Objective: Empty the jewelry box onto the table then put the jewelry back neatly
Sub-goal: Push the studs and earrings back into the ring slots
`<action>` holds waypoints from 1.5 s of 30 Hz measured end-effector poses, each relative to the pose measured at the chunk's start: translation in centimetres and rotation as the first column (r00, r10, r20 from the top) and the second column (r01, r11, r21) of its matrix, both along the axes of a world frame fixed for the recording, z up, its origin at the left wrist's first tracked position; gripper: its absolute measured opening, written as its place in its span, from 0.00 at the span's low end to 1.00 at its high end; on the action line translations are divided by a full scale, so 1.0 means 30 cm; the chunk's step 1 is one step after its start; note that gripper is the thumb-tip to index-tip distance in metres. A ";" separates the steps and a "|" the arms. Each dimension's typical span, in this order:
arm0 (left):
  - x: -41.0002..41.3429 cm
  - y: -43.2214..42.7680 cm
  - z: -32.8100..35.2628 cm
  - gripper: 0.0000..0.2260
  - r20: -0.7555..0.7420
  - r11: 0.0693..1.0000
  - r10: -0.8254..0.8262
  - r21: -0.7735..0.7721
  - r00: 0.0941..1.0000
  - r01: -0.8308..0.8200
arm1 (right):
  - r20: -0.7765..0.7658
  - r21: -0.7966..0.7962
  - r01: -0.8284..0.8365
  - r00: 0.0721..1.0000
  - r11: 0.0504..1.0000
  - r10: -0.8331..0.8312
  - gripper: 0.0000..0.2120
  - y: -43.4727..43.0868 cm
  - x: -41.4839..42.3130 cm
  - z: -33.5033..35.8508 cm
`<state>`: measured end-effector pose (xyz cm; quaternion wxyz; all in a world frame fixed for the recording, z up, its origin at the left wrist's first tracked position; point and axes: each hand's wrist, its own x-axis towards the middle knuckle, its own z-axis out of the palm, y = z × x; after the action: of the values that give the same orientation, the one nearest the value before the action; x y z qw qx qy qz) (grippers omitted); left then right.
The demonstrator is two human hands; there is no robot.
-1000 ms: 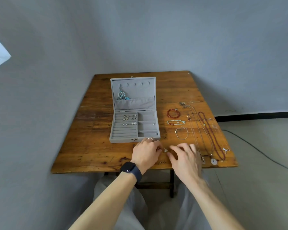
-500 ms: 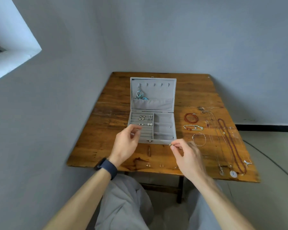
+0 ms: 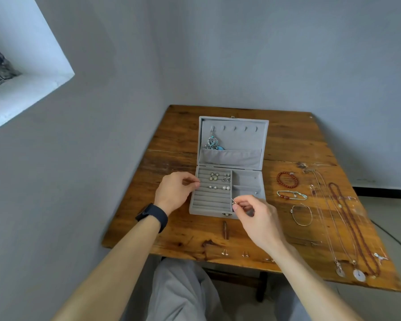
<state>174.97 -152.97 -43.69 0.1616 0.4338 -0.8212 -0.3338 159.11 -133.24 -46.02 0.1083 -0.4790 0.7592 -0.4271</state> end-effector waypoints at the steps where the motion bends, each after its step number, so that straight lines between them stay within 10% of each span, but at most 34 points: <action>1: -0.008 -0.011 0.000 0.03 0.015 1.000 -0.012 0.006 1.000 0.012 | 0.020 0.006 0.004 1.000 1.000 -0.004 0.07 -0.011 -0.004 -0.007; 37: -0.072 -0.047 -0.004 0.07 0.271 0.988 -0.098 -0.087 0.958 0.126 | 0.096 -0.047 0.020 0.995 0.999 -0.015 0.07 -0.062 -0.025 -0.008; 45: -0.043 -0.033 -0.018 0.09 0.238 0.991 -0.063 -0.103 0.969 0.090 | -0.005 0.208 -0.153 0.988 0.966 0.157 0.10 -0.267 -0.027 0.060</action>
<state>173.69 -153.94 -44.24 0.0749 0.4281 -0.8683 -0.2393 158.32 -141.26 -44.22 0.1824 -0.5275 0.7609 -0.3308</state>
